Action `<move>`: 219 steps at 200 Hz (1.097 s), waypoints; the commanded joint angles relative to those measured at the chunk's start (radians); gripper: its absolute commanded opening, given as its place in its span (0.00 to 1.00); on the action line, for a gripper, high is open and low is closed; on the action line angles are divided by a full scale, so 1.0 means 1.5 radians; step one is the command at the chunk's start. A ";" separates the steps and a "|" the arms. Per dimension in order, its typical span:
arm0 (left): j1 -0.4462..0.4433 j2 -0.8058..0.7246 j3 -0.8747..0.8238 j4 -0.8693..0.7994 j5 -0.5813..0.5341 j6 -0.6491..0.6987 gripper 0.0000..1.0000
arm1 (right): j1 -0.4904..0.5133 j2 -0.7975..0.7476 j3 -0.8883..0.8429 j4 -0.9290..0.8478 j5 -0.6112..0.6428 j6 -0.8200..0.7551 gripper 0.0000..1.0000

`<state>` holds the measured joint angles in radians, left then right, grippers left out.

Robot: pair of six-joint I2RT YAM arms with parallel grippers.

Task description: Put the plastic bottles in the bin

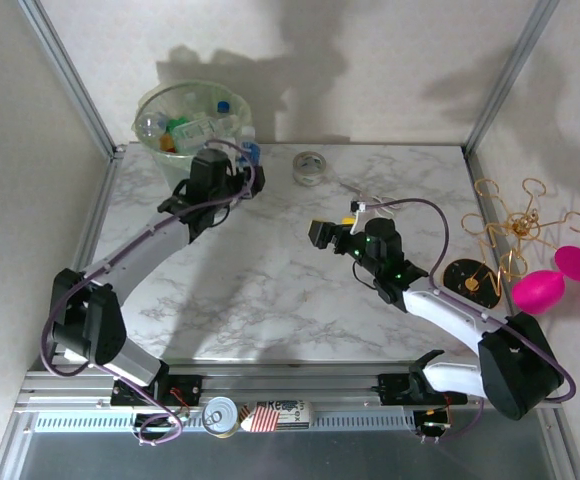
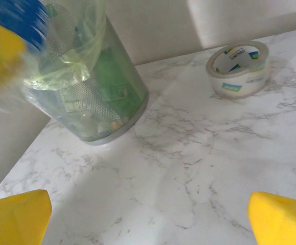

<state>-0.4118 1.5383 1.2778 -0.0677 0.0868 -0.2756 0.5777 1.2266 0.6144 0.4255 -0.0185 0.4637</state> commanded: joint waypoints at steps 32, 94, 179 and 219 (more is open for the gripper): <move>-0.003 0.000 0.243 -0.154 0.018 0.072 0.45 | -0.008 0.008 -0.001 0.038 -0.008 0.002 0.99; 0.040 0.151 0.600 -0.364 -0.102 0.185 0.45 | -0.010 0.004 -0.017 0.046 -0.012 -0.007 0.99; 0.146 0.235 0.640 -0.366 -0.203 0.257 0.48 | -0.015 -0.002 -0.013 0.008 -0.001 -0.037 0.99; 0.177 0.272 0.647 -0.356 -0.225 0.282 0.49 | -0.016 0.003 -0.015 0.000 -0.002 -0.032 0.99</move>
<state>-0.1738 1.9228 2.2017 -0.6041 -0.1902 0.0937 0.5625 1.2327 0.5983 0.4412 -0.0265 0.4297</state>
